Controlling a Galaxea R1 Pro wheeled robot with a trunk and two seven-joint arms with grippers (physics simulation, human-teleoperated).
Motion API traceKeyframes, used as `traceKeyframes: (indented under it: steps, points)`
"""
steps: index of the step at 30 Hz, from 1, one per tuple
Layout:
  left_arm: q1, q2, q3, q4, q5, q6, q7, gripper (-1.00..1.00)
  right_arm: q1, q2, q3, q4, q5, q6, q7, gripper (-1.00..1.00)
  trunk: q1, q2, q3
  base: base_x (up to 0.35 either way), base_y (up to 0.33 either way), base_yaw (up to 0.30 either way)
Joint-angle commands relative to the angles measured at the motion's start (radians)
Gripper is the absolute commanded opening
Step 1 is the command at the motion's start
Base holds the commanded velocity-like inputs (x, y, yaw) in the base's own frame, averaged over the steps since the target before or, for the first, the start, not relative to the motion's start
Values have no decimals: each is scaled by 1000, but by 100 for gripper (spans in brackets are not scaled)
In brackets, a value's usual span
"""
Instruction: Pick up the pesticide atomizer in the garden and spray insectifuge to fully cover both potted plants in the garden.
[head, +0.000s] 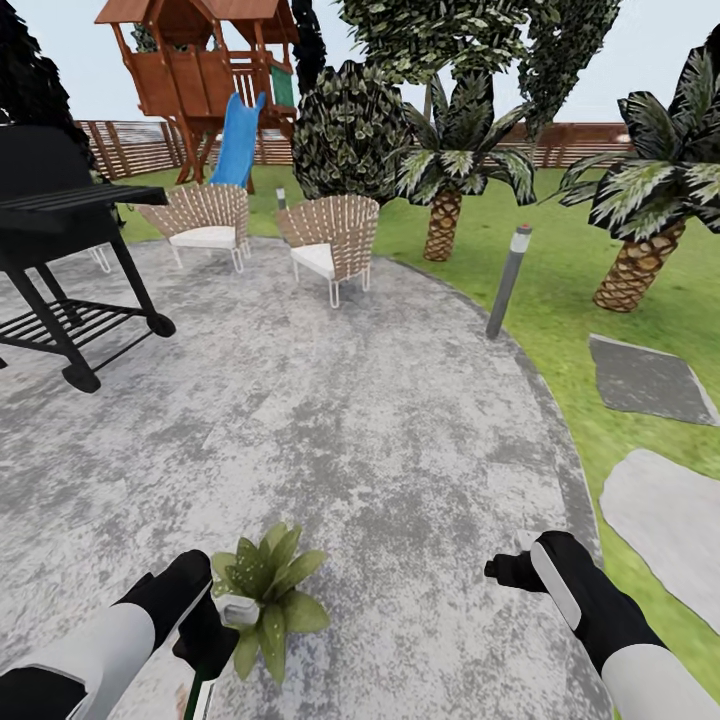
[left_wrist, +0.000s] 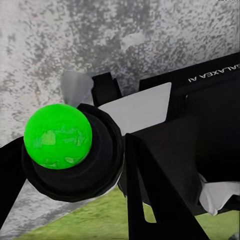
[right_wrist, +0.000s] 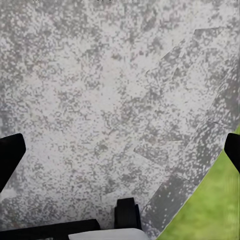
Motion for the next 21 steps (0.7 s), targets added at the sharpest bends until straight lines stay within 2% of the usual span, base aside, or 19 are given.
traceKeyframes:
  steps: [1,8,15,21]
  points:
    - [0,0,-1,-2,-11,2,-10,-100,-1,-1,4,-1,-11,2,-10,100,0,0,-1,44,-8,0]
    - [0,-1,0,-2,-11,2,-11,-100,-1,-1,4,-1,-11,3,-10,100,0,0,-1,9,-2,5]
    - [1,-1,4,-2,-11,2,-12,-100,-1,-1,4,-1,-11,3,-10,100,0,0,-2,0,0,129]
    - [6,-1,4,-1,-9,2,-11,-100,-1,-1,4,-1,-11,3,-10,100,0,0,-2,0,0,22]
